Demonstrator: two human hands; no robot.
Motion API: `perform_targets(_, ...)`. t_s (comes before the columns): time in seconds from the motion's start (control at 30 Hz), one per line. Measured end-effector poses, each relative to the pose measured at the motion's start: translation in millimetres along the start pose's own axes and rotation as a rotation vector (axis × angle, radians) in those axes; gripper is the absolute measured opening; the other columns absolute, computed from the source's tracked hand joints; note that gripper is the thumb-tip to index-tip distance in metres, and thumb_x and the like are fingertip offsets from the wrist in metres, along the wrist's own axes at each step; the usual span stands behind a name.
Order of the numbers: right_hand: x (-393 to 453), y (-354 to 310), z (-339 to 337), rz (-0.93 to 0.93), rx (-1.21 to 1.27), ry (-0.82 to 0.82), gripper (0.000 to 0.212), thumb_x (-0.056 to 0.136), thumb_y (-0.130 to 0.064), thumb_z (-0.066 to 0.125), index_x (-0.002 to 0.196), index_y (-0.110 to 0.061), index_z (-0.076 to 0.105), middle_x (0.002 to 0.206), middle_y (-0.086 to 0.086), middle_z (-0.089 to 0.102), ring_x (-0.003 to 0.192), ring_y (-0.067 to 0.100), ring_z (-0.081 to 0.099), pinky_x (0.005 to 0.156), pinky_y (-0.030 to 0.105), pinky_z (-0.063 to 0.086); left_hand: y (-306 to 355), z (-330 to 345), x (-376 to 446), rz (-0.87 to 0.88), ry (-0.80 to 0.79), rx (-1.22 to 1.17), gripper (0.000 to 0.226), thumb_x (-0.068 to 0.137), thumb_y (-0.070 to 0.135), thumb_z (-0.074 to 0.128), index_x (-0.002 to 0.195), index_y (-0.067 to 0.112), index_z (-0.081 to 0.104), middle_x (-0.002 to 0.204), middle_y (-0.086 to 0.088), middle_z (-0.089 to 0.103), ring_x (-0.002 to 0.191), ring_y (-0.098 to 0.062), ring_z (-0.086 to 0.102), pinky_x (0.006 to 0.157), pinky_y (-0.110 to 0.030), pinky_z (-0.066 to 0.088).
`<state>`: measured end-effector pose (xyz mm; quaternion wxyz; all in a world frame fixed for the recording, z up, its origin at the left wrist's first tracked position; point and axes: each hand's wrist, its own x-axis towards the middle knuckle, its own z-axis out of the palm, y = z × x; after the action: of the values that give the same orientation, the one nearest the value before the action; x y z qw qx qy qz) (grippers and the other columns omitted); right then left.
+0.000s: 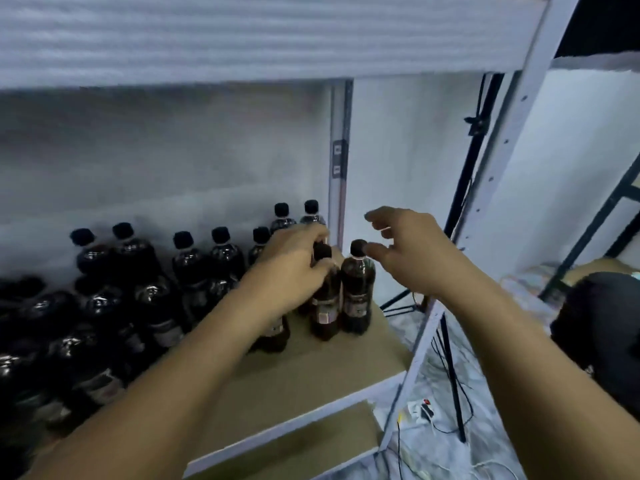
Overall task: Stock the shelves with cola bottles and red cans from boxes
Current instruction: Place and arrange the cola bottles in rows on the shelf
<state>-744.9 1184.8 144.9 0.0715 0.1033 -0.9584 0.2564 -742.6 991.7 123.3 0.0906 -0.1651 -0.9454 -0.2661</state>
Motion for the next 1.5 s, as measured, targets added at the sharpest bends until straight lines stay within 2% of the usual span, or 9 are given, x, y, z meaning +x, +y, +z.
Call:
perform_targets(0.17,30.1,32.2,53.4,0.032,-0.029,0.026,0.055,0.1,-0.03,0.061,0.149,-0.013,0.046,0.146,0.012,0.051,0.131,0.028,0.051,0.094,0.027,0.041,-37.5,38.6,32.3,0.002,0.013,0.081,0.029,0.098,0.027,0.066,0.119,0.007,0.065,0.116,-0.007,0.068,0.106,-0.026,0.064,0.093,-0.042,0.054)
perform_targets(0.33,42.6,49.0,73.5,-0.005,-0.041,0.07,0.041,0.1,-0.028,0.061,0.137,-0.012,0.059,0.132,0.011,0.062,0.113,0.027,0.061,0.083,0.027,0.045,-61.4,54.5,46.7,0.089,0.0,0.071,0.023,0.095,0.036,0.07,0.088,0.014,0.067,0.074,0.007,0.06,0.07,-0.01,0.058,0.059,-0.025,0.037)
perform_targets(0.6,52.8,59.0,84.4,-0.008,0.031,0.144,0.029,0.09,-0.032,0.075,0.114,-0.017,0.068,0.104,0.007,0.065,0.079,0.016,0.063,0.059,0.021,0.045,-65.7,61.6,56.8,0.105,0.021,0.073,0.047,0.098,0.044,0.066,0.08,0.0,0.065,0.061,-0.005,0.053,0.056,-0.021,0.049,0.054,-0.032,0.034)
perform_targets(0.73,52.8,59.4,85.4,-0.007,0.049,0.166,0.028,0.085,-0.031,0.081,0.107,-0.016,0.071,0.102,0.007,0.067,0.084,0.019,0.064,0.057,0.018,0.042,-64.1,60.8,58.2,0.094,0.004,0.113,0.053,0.099,0.044,0.064,0.07,0.0,0.056,0.06,-0.006,0.049,0.055,-0.023,0.047,0.054,-0.032,0.033)
perform_targets(0.83,51.7,58.0,81.5,-0.019,0.056,0.142,0.029,0.085,-0.027,0.082,0.109,-0.015,0.073,0.099,0.008,0.067,0.079,0.018,0.063,0.054,0.017,0.044,-64.6,54.4,58.9,0.118,-0.041,0.134,0.054,0.098,0.046,0.065,0.076,-0.004,0.06,0.066,-0.012,0.059,0.063,-0.032,0.059,0.061,-0.038,0.046)
perform_targets(1.0,47.7,58.7,75.4,-0.046,0.051,0.117,0.037,0.083,-0.023,0.084,0.116,-0.011,0.073,0.105,0.012,0.068,0.084,0.023,0.064,0.07,0.035,0.059,-61.5,51.6,56.4,0.145,-0.077,0.146,0.054,0.096,0.048,0.066,0.085,-0.004,0.066,0.08,-0.021,0.071,0.078,-0.039,0.07,0.078,-0.05,0.055)
perform_targets(1.17,37.8,61.0,68.7,-0.042,0.037,0.094,0.034,0.082,-0.025,0.085,0.112,-0.012,0.075,0.099,0.006,0.068,0.079,0.019,0.065,0.069,0.036,0.061,-52.0,51.7,46.7,0.132,-0.122,0.097,0.047,0.096,0.048,0.067,0.089,0.002,0.071,0.089,-0.018,0.073,0.082,-0.033,0.073,0.085,-0.051,0.058)
perform_targets(1.27,27.6,62.2,64.9,-0.03,0.037,0.09,0.031,0.083,-0.025,0.084,0.109,-0.012,0.075,0.095,0.007,0.068,0.083,0.026,0.068,0.069,0.044,0.064,-45.9,52.2,38.9,0.152,-0.129,0.097,0.045,0.095,0.05,0.067,0.086,0.006,0.072,0.086,-0.015,0.073,0.079,-0.029,0.073,0.084,-0.053,0.058)
perform_targets(1.5,4.8,61.0,57.3,-0.027,0.016,0.073,0.029,0.085,-0.026,0.082,0.11,-0.012,0.076,0.095,0.005,0.069,0.082,0.023,0.067,0.073,0.041,0.062,-34.9,55.2,20.0,0.229,-0.093,0.119,0.046,0.091,0.052,0.071,0.082,0.008,0.073,0.081,-0.014,0.072,0.073,-0.028,0.072,0.078,-0.05,0.06)
